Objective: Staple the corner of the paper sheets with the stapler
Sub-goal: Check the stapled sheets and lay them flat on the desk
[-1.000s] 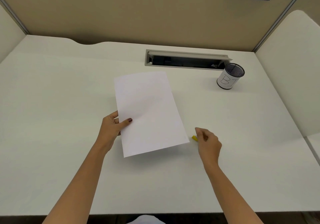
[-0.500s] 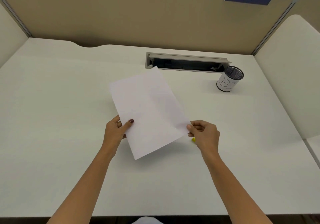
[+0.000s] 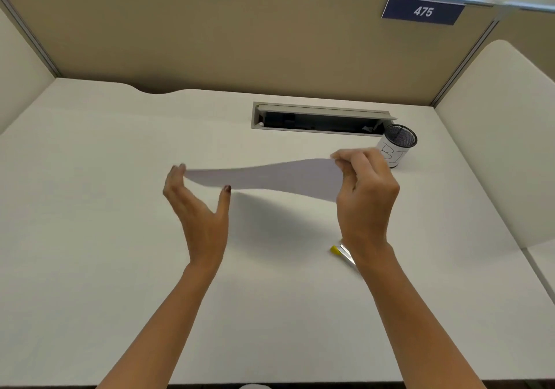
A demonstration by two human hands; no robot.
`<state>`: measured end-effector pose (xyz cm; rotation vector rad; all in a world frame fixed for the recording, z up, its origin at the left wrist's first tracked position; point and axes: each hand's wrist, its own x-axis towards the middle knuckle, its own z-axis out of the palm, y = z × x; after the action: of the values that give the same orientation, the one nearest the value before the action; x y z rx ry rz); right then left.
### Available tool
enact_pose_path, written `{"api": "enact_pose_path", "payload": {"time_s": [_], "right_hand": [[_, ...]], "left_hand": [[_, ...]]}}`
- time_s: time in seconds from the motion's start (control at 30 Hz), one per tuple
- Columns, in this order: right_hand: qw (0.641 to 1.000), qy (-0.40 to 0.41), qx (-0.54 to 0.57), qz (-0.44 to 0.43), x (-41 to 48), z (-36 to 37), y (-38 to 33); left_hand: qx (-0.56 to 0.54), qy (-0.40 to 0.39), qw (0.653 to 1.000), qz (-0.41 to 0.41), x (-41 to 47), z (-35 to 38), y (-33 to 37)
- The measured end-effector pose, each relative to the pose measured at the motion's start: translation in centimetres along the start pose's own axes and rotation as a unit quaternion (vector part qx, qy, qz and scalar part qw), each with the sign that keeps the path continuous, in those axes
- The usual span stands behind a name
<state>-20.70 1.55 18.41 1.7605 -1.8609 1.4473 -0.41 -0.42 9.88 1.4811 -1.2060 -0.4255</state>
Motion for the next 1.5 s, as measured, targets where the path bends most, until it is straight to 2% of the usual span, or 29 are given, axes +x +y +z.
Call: {"api": "enact_pose_path", "payload": {"time_s": [0.1,0.17,0.27,0.33,0.47,0.6,0.7,0.8,0.9,1.0,1.1,1.27,1.43,1.5], "right_hand": [[0.998,0.007,-0.018,-0.052,0.9,0.1,-0.7],[0.997,0.005,-0.024,-0.071,1.3,0.3,-1.1],[0.995,0.004,-0.01,-0.096,1.8,0.6,-1.9],[0.993,0.006,0.014,-0.118,2.0,0.7,-2.4],[0.989,0.015,0.069,-0.129,2.4,1.2,-2.7],[0.988,0.072,0.079,-0.109,2.0,1.9,-2.0],[0.992,0.095,0.082,-0.021,0.7,2.4,-0.8],[0.98,0.07,0.132,0.133,-1.1,3.4,0.9],[0.923,-0.051,0.193,0.328,-2.8,4.7,2.9],[0.847,-0.212,0.215,0.438,-4.4,6.0,4.8],[0.804,-0.254,0.272,0.465,-5.6,6.6,5.9],[0.803,-0.177,0.314,0.475,-6.1,6.2,6.7],[0.818,-0.104,0.254,0.506,-6.9,6.5,7.5],[0.814,-0.091,0.239,0.522,-7.4,6.9,7.6]], "left_hand": [[0.054,-0.012,0.988,0.142,0.6,-0.1,2.6],[0.06,-0.067,0.977,0.194,0.9,0.0,3.7],[0.038,-0.169,0.969,0.178,0.7,0.5,4.9],[0.021,-0.2,0.969,0.142,0.5,0.8,5.4],[0.039,-0.168,0.97,0.172,0.4,1.3,5.8],[0.034,-0.145,0.976,0.159,0.6,1.4,5.8],[0.005,-0.126,0.985,0.121,0.9,1.1,5.8],[-0.029,-0.129,0.987,0.094,1.2,0.8,5.8],[-0.07,-0.142,0.987,0.039,1.6,0.9,5.5],[-0.14,-0.146,0.977,-0.06,2.3,1.0,4.7],[-0.171,-0.166,0.963,-0.125,3.0,0.8,4.0],[-0.162,-0.186,0.946,-0.21,4.0,1.0,1.5],[-0.101,-0.203,0.947,-0.229,3.7,1.6,-1.7],[-0.084,-0.199,0.947,-0.239,3.2,1.9,-2.9]]}}
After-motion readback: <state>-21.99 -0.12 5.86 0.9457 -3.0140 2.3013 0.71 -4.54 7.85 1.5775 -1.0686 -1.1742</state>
